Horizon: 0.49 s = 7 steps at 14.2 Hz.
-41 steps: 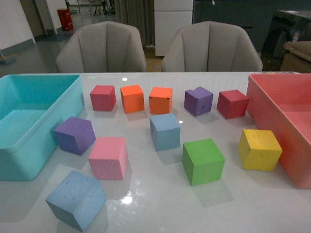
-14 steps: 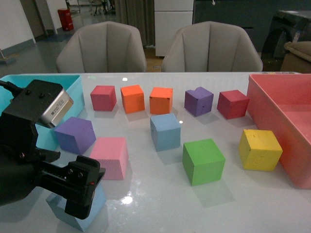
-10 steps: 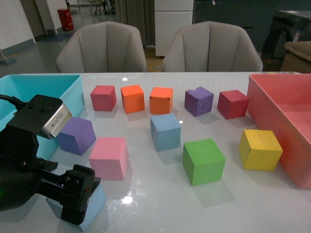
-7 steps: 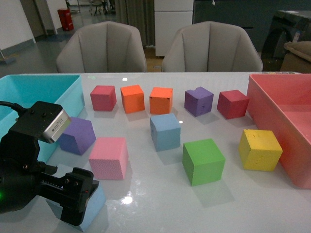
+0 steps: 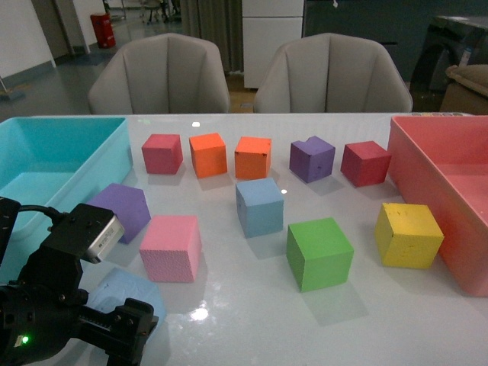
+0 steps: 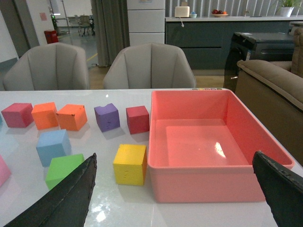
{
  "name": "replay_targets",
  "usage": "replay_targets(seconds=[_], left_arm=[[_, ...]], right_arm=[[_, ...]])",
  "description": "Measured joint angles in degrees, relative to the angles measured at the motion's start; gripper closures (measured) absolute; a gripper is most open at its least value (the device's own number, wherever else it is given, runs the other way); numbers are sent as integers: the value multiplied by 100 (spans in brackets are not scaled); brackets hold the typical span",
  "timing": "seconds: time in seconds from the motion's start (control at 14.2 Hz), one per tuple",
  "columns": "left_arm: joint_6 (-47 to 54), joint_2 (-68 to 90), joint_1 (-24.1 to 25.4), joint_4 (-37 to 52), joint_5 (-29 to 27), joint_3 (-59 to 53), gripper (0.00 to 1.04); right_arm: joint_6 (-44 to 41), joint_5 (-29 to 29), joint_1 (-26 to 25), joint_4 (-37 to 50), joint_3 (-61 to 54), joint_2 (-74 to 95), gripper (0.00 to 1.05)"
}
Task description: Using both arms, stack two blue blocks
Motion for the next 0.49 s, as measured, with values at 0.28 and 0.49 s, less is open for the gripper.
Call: replay_targets(seconds=[0.28,0.49], left_arm=[[33,-334,-83,-151,-35,-94,40],[-22,-1248,-380,-807,-81,35,58]], right_arm=[[0,0,0,2,2,0,6],[0,0,0,2,2,0,6]])
